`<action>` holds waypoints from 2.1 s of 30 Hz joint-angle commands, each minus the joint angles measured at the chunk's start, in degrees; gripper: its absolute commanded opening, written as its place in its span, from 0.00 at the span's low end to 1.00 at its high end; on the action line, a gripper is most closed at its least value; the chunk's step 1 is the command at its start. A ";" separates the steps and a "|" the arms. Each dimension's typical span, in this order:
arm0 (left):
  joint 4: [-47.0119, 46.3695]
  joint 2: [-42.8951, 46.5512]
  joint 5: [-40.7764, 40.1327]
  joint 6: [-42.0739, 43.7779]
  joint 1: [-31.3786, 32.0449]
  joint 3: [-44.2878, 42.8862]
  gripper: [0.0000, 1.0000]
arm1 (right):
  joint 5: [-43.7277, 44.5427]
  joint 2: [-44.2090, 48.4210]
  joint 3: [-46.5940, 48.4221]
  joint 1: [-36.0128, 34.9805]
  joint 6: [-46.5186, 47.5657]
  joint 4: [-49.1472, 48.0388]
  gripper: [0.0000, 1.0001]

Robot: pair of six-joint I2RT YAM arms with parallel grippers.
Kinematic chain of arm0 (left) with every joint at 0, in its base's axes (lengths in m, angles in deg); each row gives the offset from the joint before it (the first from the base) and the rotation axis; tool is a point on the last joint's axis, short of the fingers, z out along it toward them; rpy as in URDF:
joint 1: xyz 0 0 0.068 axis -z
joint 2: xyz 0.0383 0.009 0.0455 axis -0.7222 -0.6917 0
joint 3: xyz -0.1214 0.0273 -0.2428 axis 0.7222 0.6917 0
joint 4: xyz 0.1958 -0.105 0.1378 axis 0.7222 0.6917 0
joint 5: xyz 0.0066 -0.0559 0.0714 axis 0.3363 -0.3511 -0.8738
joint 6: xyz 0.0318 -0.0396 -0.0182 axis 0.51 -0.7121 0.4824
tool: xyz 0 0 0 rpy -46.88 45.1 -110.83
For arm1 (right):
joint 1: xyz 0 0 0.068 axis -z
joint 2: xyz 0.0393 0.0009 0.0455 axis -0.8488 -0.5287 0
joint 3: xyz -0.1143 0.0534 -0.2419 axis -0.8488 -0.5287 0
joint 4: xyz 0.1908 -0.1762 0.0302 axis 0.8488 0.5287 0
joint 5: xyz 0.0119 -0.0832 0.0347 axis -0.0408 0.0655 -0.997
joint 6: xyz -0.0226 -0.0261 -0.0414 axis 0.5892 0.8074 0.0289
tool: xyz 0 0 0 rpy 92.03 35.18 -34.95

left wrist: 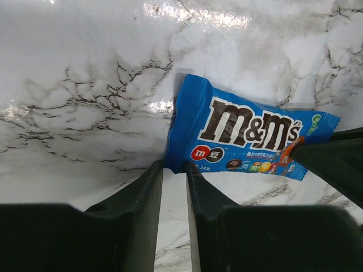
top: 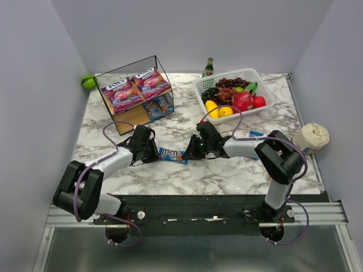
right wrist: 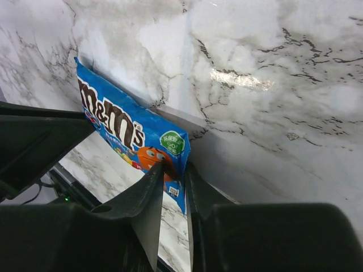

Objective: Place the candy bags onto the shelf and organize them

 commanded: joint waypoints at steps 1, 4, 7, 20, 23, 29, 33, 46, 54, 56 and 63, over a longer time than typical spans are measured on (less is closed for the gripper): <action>1.11 -1.47 -1.86 -0.65 0.51 -1.11 0.27 | -1.74 -1.79 0.02 -0.52 -2.12 -2.18 0.23; 2.25 -1.04 -2.74 -0.56 0.51 -1.55 0.21 | -2.01 -1.79 -0.16 -0.52 -3.36 -3.15 0.09; 4.45 1.77 -5.28 -0.47 0.51 -2.69 0.20 | -2.09 -0.91 -0.24 -0.52 -4.32 -3.33 0.01; 20.44 27.51 -21.72 5.85 0.33 -16.40 0.41 | -6.05 -0.37 8.26 -0.79 -12.76 -10.54 0.01; 23.43 30.15 -23.83 7.09 0.33 -20.35 0.50 | -6.31 -3.27 12.22 -1.40 -14.61 -11.33 0.01; 27.48 32.97 -26.12 8.14 0.33 -27.21 0.63 | -5.17 -11.36 26.81 -2.72 -18.47 -10.37 0.01; 29.41 33.94 -26.39 8.49 0.33 -30.20 0.68 | -0.34 -17.07 34.37 -3.42 -23.03 -10.28 0.01; 33.28 34.65 -28.14 10.08 0.33 -35.04 0.72 | 20.91 -31.84 52.48 -5.71 -37.19 -7.31 0.01; 33.72 34.47 -29.29 11.13 0.33 -35.65 0.73 | 27.26 -38.09 63.03 -7.29 -50.27 8.43 0.01; 33.90 34.30 -29.81 11.48 0.33 -36.01 0.73 | 28.05 -38.79 64.61 -7.29 -51.69 12.56 0.01; 33.63 33.77 -30.25 11.92 0.33 -36.01 0.75 | 28.23 -40.37 66.72 -7.64 -58.89 21.62 0.01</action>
